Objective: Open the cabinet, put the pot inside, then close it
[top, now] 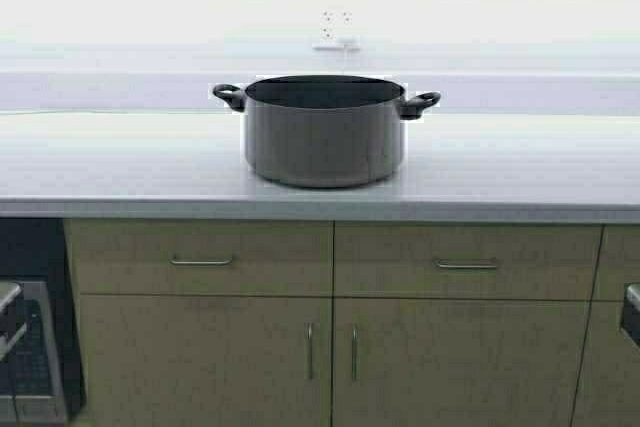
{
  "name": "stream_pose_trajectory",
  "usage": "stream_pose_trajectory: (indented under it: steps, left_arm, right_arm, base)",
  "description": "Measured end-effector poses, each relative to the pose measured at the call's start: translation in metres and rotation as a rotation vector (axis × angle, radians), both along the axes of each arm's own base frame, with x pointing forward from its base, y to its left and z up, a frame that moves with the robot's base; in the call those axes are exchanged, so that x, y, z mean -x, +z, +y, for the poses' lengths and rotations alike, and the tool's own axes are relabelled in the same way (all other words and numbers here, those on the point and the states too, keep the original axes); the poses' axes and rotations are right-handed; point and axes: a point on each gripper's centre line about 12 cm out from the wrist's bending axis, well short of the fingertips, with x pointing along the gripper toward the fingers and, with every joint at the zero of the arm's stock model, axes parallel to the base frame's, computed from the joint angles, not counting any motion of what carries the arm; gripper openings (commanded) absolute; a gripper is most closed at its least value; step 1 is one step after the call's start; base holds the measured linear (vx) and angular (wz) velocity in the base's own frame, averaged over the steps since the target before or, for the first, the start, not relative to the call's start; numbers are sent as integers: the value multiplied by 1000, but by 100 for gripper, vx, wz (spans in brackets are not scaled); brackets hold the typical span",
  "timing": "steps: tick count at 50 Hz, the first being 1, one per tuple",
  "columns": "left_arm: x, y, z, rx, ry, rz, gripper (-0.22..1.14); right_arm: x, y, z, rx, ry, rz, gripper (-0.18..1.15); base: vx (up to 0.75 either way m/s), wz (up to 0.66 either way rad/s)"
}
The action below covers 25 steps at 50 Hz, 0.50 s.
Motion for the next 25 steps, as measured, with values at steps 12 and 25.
stream_pose_trajectory:
  steps: [12, 25]
  left_arm:
    - [-1, -2, 0, -3, 0, 6, 3]
    - [-5, -7, 0, -7, 1, 32, 3]
  right_arm:
    - [-2, -3, 0, 3, 2, 12, 5]
    - [0, -3, 0, 3, 0, 26, 5]
  base:
    - [36, 2]
    - [38, 4]
